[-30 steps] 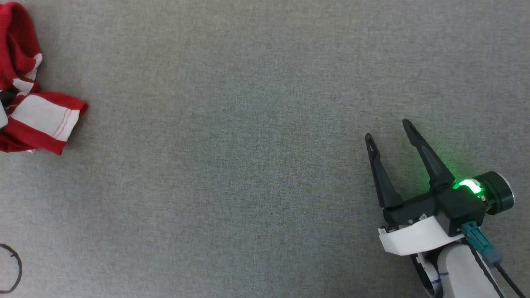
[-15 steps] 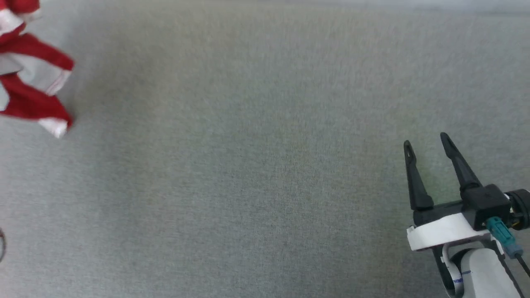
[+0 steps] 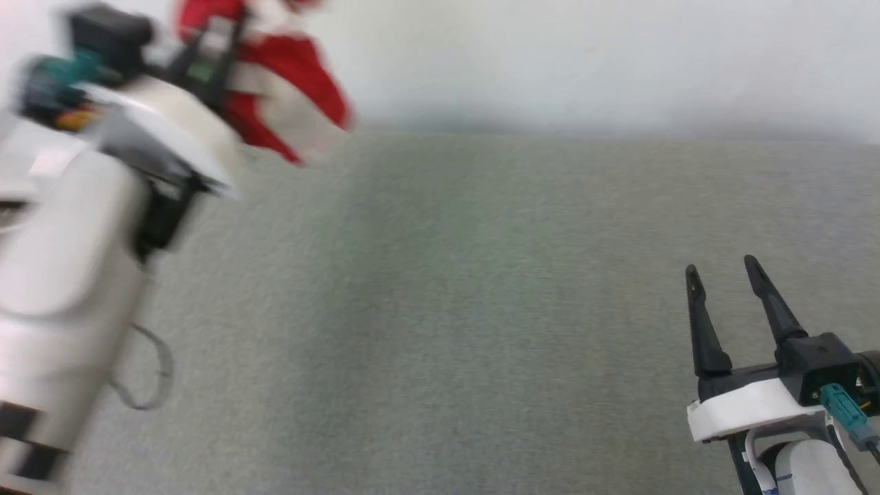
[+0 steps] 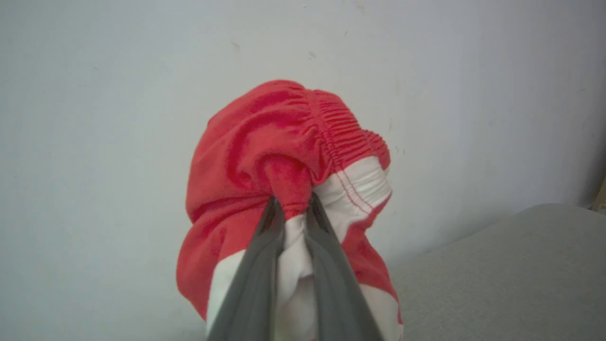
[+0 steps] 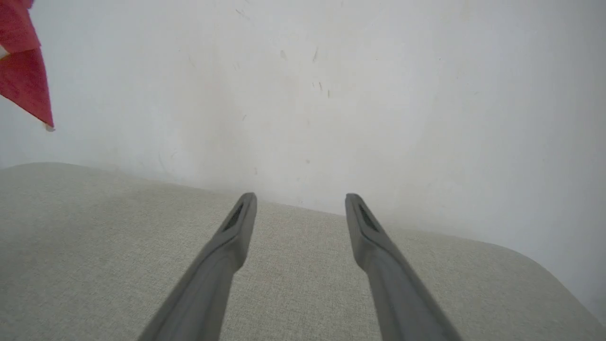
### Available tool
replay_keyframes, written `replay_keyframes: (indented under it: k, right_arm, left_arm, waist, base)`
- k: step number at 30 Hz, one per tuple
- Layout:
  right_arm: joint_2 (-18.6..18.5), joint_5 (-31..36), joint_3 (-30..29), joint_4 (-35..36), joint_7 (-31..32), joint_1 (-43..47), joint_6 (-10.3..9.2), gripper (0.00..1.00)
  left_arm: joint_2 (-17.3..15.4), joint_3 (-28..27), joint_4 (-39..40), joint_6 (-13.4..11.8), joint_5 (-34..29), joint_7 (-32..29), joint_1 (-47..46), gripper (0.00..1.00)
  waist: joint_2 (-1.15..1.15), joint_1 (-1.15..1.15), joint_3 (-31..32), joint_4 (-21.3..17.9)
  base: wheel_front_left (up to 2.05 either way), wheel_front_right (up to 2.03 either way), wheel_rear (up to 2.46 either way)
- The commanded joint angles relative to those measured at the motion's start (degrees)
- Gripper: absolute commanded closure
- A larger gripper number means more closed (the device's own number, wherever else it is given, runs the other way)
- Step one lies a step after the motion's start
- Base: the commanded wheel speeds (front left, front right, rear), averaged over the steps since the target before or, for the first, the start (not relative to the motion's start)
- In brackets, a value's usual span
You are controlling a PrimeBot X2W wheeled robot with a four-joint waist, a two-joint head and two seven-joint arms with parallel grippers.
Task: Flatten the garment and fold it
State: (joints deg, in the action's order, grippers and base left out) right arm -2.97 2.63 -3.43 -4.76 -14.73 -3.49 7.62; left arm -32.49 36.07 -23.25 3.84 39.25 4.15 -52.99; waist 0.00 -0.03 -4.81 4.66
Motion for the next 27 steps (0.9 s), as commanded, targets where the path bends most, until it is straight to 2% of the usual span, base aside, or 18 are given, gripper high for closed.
replay_keyframes:
  k: [1, 5, 8, 12, 16, 17, 18, 22, 27]
  right_arm:
    - [0.1, -0.8, 0.3, 0.1, -0.3, 0.2, -0.13, 0.00]
    - [0.1, -2.9, 1.2, 0.2, -0.3, 0.4, -0.13, 0.00]
    - [0.1, -3.5, 1.9, 0.1, -0.3, 0.2, -0.13, 0.00]
    - [0.1, -4.3, 3.3, 0.0, -0.3, -0.3, -0.13, 0.00]
    - [0.1, -5.3, 3.9, -0.2, -0.3, -0.5, -0.13, 0.00]
    - [0.1, -5.5, 4.0, -0.4, -0.3, -0.5, -0.13, 0.00]
    - [0.1, -5.7, 4.2, -0.6, -0.3, -0.5, -0.13, 0.00]
    - [0.1, -6.3, 4.4, -1.1, -0.3, -0.3, -0.13, 0.00]
    - [0.1, -6.2, 4.4, -2.5, -0.3, 0.2, -0.13, 0.00]
  left_arm:
    - [2.2, 1.6, 1.5, -0.7, -0.6, 0.3, 2.1, 1.00]
    - [7.7, 6.5, 3.6, -2.7, -2.3, -0.2, 6.0, 1.00]
    - [12.6, 10.7, 2.1, -3.1, -2.9, -0.3, 9.7, 1.00]
    - [18.1, 15.0, -2.9, -2.4, -3.2, 0.3, 13.4, 1.00]
    - [21.5, 17.9, -9.5, -0.8, -3.8, 1.5, 14.8, 1.00]
    - [22.1, 18.6, -11.1, -0.5, -4.1, 1.9, 14.9, 0.56]
    - [22.6, 18.9, -12.7, -0.4, -4.2, 2.1, 15.0, 0.00]
    - [23.9, 19.5, -16.0, 0.2, -4.4, 3.7, 14.7, 0.00]
    - [24.6, 18.5, -18.0, 0.5, -4.4, 7.9, 13.4, 0.00]
  waist:
    - [0.00, 0.03, 2.7, -4.7]
    - [0.00, 0.03, 2.0, -8.4]
    - [0.00, 0.03, 0.4, -11.9]
    - [0.00, 0.03, -1.9, -16.3]
    - [0.00, 0.03, -3.9, -19.0]
    - [0.00, 0.03, -4.1, -19.4]
    - [0.00, 0.03, -4.3, -19.6]
    - [0.00, 0.03, -4.3, -19.5]
    - [0.00, 0.03, -2.0, -17.0]
  base:
    - [0.00, 0.00, 0.00]
    - [0.00, 0.00, 0.00]
    - [0.00, 0.00, 0.00]
    - [0.00, 0.00, 0.00]
    - [0.00, 0.00, 0.00]
    - [0.00, 0.00, 0.00]
    - [0.00, 0.00, 0.00]
    - [0.00, 0.00, 0.00]
    - [0.00, 0.00, 0.00]
